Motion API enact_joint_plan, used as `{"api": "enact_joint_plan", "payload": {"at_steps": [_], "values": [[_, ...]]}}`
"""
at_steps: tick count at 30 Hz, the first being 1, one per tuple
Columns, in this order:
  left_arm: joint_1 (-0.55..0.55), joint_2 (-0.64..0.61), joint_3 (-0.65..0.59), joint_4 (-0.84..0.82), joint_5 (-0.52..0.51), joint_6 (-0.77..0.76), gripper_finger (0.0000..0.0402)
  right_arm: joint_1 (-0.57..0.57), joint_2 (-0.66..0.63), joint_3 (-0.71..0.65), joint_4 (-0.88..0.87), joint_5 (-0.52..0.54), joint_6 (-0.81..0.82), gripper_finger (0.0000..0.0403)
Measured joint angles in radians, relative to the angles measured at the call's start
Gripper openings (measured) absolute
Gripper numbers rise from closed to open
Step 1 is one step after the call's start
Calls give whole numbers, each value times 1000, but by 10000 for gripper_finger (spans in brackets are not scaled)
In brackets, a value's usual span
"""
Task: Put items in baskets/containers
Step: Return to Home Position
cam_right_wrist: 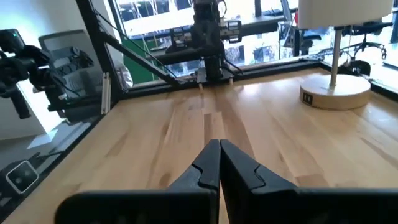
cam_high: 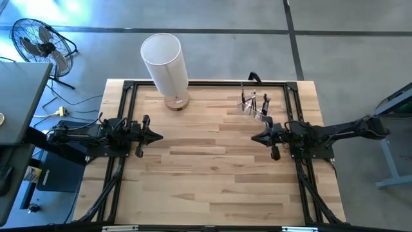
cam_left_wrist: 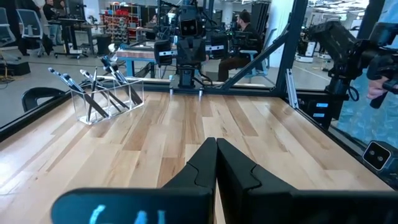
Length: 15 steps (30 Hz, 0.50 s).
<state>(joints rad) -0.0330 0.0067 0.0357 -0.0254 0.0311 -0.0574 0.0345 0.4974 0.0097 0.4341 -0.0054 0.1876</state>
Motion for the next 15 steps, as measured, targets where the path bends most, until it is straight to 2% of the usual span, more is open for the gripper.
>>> {"api": "enact_joint_plan", "payload": {"at_steps": [4, 9, 15], "values": [[0, 0, 0, 0, 0, 0, 1, 14, -108, 0, -109, -6, 22, 0], [0, 0, 0, 0, 0, 0, 1, 38, -234, 0, -175, -61, 23, 0], [0, 0, 0, 0, 1, 0, 1, 57, -377, 0, -394, -55, 41, 0]]}}
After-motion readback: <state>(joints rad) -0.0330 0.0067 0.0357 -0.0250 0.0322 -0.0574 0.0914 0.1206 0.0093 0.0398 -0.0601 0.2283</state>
